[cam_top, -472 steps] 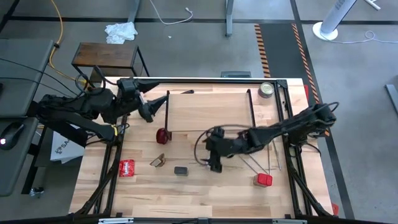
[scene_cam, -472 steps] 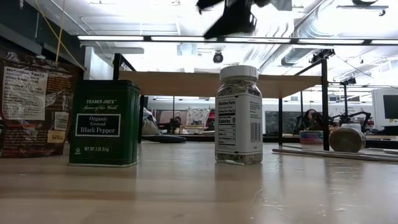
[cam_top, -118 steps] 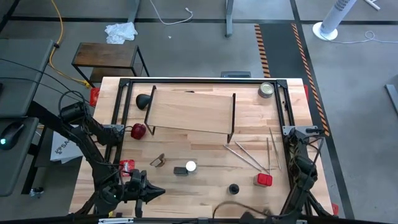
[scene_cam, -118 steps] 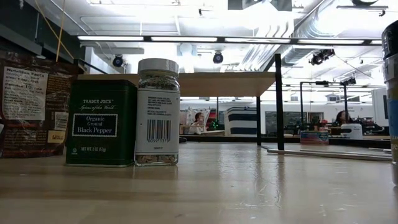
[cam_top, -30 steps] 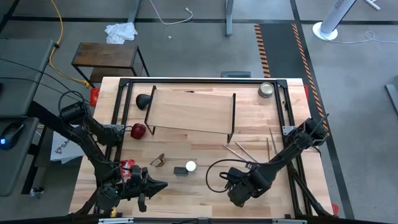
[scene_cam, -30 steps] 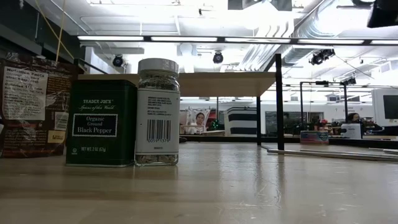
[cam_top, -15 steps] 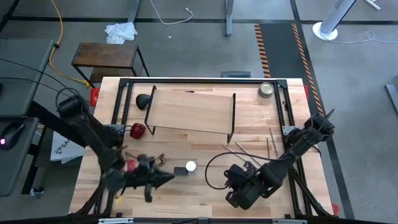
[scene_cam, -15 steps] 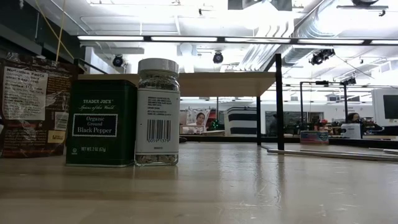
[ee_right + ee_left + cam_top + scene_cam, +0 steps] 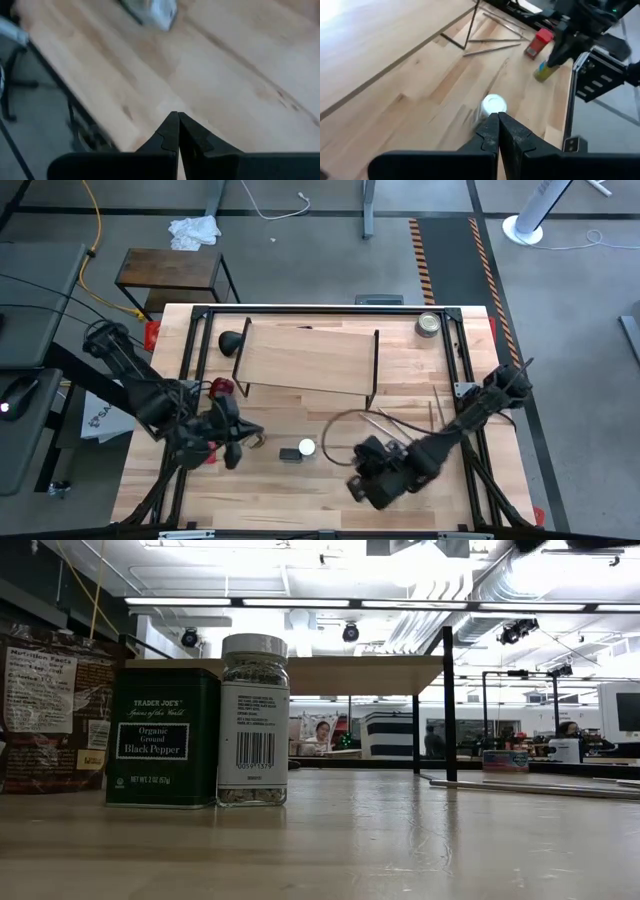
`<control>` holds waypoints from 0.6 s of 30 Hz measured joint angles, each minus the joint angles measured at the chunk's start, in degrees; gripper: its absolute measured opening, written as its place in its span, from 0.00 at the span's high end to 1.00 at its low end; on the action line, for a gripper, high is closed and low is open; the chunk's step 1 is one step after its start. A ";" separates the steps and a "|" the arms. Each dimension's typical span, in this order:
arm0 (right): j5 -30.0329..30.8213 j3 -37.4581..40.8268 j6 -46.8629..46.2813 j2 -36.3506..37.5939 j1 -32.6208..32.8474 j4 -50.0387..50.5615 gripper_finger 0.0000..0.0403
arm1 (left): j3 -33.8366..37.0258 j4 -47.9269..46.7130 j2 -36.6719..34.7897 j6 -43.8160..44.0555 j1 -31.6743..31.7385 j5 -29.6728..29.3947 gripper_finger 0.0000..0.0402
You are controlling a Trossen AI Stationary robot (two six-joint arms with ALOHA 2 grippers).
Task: Shelf spices
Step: Adjust the white seasoning bottle
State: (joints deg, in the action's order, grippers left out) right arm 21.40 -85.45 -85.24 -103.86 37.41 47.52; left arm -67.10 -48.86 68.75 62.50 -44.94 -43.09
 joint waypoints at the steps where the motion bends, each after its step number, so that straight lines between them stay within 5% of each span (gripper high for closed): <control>1: 0.67 0.00 0.00 -0.63 -1.17 -1.52 1.00 | -0.03 -1.41 -0.46 0.89 -0.84 -0.62 1.00; 8: 3.77 0.02 -2.03 -4.75 -9.91 -3.43 1.00 | -0.04 -7.80 -1.44 5.78 -4.56 -3.30 1.00; 14: -5.32 0.00 5.30 -9.56 -14.27 -12.79 1.00 | -0.05 -9.25 -1.44 6.37 -4.09 -4.64 1.00; 18: -5.21 0.02 6.97 -10.90 -14.92 -13.30 1.00 | -0.05 -9.76 -1.44 8.79 -4.05 -5.50 1.00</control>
State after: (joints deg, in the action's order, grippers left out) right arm 16.19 -85.43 -78.27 -114.76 22.49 34.21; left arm -67.16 -58.62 67.31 71.29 -48.99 -48.59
